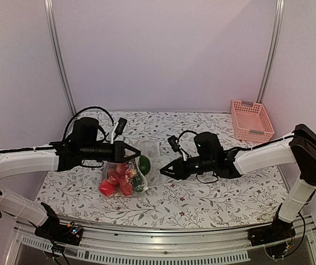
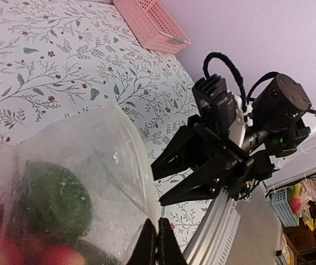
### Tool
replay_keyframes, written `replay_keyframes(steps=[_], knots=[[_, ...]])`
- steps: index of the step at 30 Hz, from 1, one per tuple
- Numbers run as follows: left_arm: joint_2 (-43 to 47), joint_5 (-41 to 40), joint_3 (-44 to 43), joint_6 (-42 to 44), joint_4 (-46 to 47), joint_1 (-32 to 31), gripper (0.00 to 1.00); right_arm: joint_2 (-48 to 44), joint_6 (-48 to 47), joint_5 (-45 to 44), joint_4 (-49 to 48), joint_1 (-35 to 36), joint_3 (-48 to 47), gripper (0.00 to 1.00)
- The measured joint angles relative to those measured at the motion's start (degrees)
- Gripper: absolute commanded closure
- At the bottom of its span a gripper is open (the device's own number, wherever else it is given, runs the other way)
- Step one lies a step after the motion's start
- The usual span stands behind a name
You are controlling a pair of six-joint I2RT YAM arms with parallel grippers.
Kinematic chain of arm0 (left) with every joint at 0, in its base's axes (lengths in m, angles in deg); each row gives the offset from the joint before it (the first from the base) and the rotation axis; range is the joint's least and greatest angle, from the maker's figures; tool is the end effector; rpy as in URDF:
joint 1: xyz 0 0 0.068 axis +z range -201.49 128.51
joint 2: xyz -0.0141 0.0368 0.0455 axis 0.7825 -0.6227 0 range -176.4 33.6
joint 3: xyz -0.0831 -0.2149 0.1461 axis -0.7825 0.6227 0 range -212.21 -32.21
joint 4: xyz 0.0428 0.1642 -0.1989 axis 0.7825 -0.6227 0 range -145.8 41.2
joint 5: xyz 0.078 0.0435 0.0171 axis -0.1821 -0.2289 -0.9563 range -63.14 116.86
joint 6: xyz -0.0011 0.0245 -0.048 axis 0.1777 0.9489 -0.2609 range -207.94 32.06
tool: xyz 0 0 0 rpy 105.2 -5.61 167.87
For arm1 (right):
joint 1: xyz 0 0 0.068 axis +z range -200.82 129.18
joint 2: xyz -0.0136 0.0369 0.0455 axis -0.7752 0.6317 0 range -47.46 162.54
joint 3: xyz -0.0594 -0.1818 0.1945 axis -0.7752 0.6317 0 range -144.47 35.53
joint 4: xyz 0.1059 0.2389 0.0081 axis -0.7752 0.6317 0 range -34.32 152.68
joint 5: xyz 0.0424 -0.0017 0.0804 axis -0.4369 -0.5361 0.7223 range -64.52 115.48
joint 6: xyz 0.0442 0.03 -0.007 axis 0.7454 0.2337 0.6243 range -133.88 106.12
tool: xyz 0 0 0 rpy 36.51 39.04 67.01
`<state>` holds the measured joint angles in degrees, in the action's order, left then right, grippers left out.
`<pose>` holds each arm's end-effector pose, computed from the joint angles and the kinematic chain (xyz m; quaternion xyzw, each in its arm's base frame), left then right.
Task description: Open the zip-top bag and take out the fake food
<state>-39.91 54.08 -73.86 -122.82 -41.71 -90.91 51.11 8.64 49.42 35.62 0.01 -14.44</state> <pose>0.2066 -0.1909 0.2441 0.1592 0.8129 -0.4744 0.2979 0.2162 0.2882 0.1796 -0.3084 0.7894 0.4415 0.2945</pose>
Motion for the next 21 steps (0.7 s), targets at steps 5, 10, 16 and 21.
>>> replay_keyframes(steps=[5,10,16,21], knots=[[-1.5,0.8,-0.5,0.0,1.0,-0.5,1.0,-3.4,-4.3,-1.0,-0.1,0.2,0.0,0.56],[-2.6,1.6,-0.6,0.3,1.4,-0.8,1.0,-5.0,-10.3,-2.0,-0.2,1.0,-1.5,0.55],[-3.4,2.4,-0.6,0.4,2.4,-1.0,1.0,-1.0,-15.3,-2.6,-1.0,1.3,-6.0,0.47],[-3.5,3.0,-0.6,0.6,2.7,-1.0,1.0,5.6,-17.0,-2.7,-1.2,1.3,-8.8,0.41]])
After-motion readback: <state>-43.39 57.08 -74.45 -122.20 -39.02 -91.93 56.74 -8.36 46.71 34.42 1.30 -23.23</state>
